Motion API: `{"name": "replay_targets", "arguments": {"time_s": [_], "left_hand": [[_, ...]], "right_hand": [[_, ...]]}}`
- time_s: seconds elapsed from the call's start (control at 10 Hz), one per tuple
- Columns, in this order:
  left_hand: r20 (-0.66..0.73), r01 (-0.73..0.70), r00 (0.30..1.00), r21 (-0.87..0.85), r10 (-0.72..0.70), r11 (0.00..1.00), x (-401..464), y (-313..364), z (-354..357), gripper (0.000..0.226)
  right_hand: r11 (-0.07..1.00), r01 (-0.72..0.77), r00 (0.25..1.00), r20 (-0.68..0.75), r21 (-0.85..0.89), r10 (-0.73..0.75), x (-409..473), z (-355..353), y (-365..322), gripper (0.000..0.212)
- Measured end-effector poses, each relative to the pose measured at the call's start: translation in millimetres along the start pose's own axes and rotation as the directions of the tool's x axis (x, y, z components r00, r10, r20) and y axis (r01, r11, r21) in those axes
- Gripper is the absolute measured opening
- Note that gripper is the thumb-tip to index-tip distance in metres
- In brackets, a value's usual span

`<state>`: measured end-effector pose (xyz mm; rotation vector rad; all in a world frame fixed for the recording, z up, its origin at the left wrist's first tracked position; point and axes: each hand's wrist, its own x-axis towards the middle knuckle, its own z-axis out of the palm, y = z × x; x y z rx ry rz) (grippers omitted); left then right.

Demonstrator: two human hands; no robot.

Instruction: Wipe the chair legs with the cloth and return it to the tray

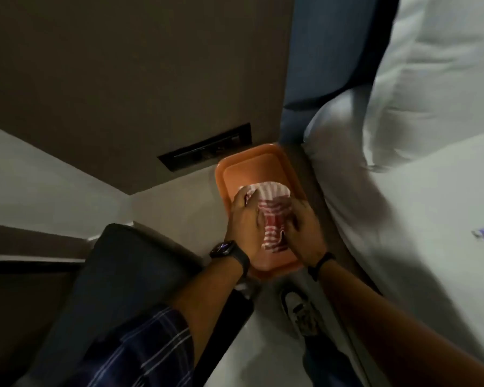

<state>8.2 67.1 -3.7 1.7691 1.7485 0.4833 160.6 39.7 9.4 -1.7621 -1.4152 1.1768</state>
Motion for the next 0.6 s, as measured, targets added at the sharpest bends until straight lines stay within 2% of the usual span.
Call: {"name": "replay_targets", "arguments": {"time_s": [0.1, 0.2, 0.3, 0.4, 0.5, 0.6], "left_hand": [[0.075, 0.031, 0.996, 0.174, -0.045, 0.984, 23.2, -47.2, 61.6, 0.053], [0.111, 0.058, 0.988, 0.408, -0.112, 0.911, 18.6, -70.6, 102.7, 0.062], [0.137, 0.034, 0.983, 0.526, -0.124, 0.85, 19.9, -75.3, 116.4, 0.068], [0.163, 0.022, 0.978, 0.549, -0.133, 0.836, 19.0, -71.3, 111.7, 0.066], [0.178, 0.043, 0.971, 0.52, -0.158, 0.853, 19.6, -59.4, 95.3, 0.064], [0.07, 0.11, 0.986, 0.408, -0.151, 0.906, 20.8, -35.7, 57.9, 0.063]], "right_hand": [[0.982, 0.017, 0.987, 0.158, -0.189, 0.013, 47.2, 20.6, 62.7, 0.054], [0.732, 0.158, 0.968, 0.251, -0.663, 0.018, 59.5, 34.0, 115.0, 0.066], [0.637, 0.227, 0.968, 0.243, -0.736, -0.064, 58.0, 39.9, 136.1, 0.064], [0.608, 0.226, 0.965, 0.261, -0.761, -0.032, 59.2, 39.5, 132.8, 0.067], [0.577, 0.216, 0.931, 0.345, -0.788, 0.122, 63.9, 29.6, 104.3, 0.075], [0.673, 0.198, 0.933, 0.347, -0.713, 0.092, 49.6, 6.4, 58.7, 0.071]]}}
